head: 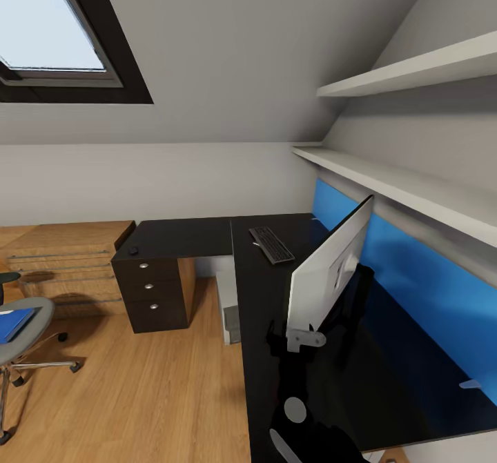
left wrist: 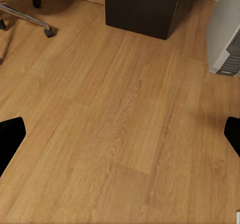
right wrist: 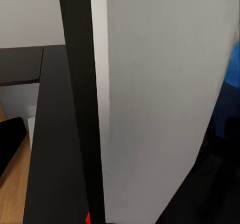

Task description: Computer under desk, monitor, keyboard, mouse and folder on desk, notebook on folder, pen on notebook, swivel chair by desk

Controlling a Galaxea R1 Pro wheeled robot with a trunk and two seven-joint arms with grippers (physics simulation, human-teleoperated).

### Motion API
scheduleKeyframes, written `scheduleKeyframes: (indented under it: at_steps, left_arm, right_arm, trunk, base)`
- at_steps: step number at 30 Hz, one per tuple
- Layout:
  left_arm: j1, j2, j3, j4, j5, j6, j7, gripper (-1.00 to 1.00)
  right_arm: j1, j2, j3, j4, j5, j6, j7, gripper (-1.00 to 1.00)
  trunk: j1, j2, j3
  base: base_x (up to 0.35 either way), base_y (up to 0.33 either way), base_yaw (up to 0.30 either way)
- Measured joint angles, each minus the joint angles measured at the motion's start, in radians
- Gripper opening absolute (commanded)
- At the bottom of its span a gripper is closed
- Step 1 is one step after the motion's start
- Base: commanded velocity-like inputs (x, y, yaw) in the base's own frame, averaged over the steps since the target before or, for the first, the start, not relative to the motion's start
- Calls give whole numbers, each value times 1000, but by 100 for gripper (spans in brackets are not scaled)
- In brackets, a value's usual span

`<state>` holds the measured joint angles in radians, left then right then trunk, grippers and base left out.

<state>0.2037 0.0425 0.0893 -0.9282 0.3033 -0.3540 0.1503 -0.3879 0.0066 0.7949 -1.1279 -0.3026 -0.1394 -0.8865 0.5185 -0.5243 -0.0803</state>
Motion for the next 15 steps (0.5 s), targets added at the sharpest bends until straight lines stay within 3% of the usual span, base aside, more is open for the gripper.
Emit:
scheduleKeyframes:
  at_steps: [15]
  left_arm:
    - [0,0,0,0,0,0,0,100]
  right_arm:
    - [0,-2,-1,2,1,-16,-59,100]
  trunk:
    - [0,0,0]
  base:
    - [2,0,0]
